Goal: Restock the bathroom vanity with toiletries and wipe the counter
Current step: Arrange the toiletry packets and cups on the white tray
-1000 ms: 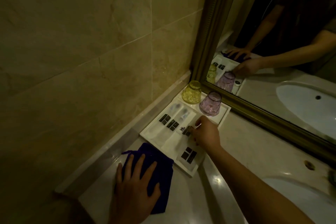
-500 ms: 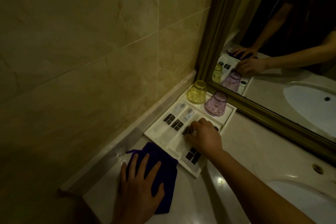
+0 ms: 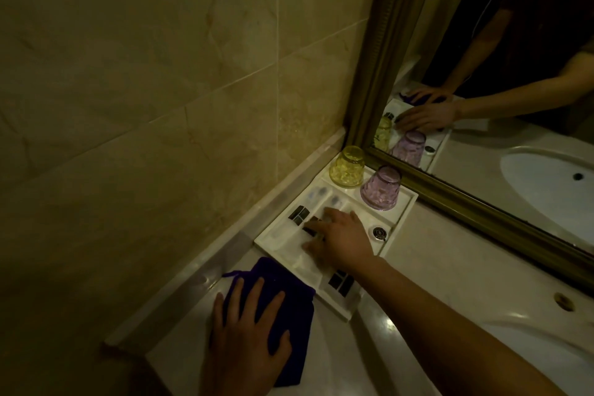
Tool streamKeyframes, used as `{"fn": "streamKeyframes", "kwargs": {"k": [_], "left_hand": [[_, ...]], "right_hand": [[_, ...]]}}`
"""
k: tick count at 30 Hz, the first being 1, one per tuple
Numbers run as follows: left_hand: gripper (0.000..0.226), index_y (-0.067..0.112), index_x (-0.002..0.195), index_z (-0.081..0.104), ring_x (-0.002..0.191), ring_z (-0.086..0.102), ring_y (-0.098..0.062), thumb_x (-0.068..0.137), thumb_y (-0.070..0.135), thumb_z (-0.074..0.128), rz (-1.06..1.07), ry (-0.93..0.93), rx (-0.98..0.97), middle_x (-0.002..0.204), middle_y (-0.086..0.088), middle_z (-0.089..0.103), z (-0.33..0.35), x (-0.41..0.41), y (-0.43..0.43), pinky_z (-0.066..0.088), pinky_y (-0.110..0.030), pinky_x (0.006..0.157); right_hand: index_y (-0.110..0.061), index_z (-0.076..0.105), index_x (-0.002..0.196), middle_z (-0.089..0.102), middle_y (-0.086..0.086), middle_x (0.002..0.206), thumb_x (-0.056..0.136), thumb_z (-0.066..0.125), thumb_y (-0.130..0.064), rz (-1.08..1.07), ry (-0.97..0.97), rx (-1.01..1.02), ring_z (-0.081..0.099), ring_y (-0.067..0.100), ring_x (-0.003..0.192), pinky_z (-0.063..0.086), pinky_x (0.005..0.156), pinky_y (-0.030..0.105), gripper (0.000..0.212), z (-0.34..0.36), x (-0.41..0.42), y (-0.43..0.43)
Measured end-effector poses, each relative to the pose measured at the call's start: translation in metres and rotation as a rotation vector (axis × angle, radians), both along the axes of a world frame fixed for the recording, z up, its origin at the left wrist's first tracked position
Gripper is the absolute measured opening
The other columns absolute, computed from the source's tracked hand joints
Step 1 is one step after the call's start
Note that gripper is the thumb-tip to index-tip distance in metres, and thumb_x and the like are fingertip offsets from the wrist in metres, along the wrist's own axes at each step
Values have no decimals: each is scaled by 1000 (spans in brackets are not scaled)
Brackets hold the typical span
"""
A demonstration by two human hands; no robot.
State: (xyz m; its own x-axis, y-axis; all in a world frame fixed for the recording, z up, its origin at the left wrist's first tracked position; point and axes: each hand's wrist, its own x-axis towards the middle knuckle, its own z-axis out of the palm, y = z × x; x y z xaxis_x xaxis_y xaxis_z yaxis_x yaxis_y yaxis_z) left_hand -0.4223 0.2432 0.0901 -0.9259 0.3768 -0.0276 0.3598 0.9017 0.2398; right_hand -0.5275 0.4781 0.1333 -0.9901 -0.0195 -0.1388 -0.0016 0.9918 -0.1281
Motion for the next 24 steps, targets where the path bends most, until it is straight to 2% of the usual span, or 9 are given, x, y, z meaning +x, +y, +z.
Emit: {"fn": "streamKeyframes", "kwargs": {"k": [3, 10, 15, 17, 20, 22, 24], "left_hand": [[62, 39, 129, 60, 137, 40, -35, 70, 57, 55, 0, 12, -1, 146, -3, 51, 0, 0, 1, 29, -60, 108], [63, 39, 130, 59, 136, 42, -35, 70, 58, 55, -4, 1, -25, 145, -3, 51, 1, 0, 0, 39, -64, 103], [63, 40, 132, 57, 139, 37, -33, 72, 58, 54, 6, 5, -14, 148, -1, 49, 1, 1, 0, 34, -63, 107], [63, 40, 132, 57, 139, 38, -33, 71, 58, 54, 8, 5, -13, 147, -1, 49, 1, 0, 0, 36, -63, 105], [62, 39, 130, 59, 137, 41, -35, 71, 58, 54, 3, 12, -12, 145, -3, 51, 0, 0, 0, 38, -64, 104], [62, 38, 130, 60, 137, 40, -35, 71, 58, 53, 6, 23, -12, 145, -3, 51, 0, 0, 0, 37, -64, 105], [61, 38, 129, 60, 137, 41, -36, 72, 58, 52, 3, 35, -12, 145, -4, 52, 0, 1, 0, 36, -64, 105]], "right_hand": [[-40, 50, 137, 37, 11, 151, 87, 54, -60, -4, -8, -36, 38, 29, 135, 22, 114, 45, 54, -1, -2, 4], [-38, 50, 139, 33, 13, 154, 86, 57, -59, 1, 11, -82, 36, 31, 136, 28, 112, 40, 58, -8, -1, 9], [-35, 50, 139, 36, 9, 154, 87, 59, -56, -30, 65, -192, 36, 29, 137, 31, 110, 41, 57, -4, 11, 16], [-33, 58, 132, 47, 7, 146, 88, 62, -50, -40, 148, -206, 43, 27, 131, 37, 105, 41, 47, -1, 21, 19], [-25, 72, 110, 65, 2, 121, 87, 65, -37, -10, 262, -149, 58, 24, 109, 47, 90, 36, 27, -2, 41, 17], [-22, 75, 101, 67, 2, 114, 86, 66, -31, 18, 290, -156, 61, 24, 100, 50, 85, 35, 20, -6, 53, 14], [-22, 75, 97, 65, 2, 116, 88, 63, -32, 32, 259, -155, 60, 23, 99, 49, 84, 34, 18, -8, 58, 11]]}}
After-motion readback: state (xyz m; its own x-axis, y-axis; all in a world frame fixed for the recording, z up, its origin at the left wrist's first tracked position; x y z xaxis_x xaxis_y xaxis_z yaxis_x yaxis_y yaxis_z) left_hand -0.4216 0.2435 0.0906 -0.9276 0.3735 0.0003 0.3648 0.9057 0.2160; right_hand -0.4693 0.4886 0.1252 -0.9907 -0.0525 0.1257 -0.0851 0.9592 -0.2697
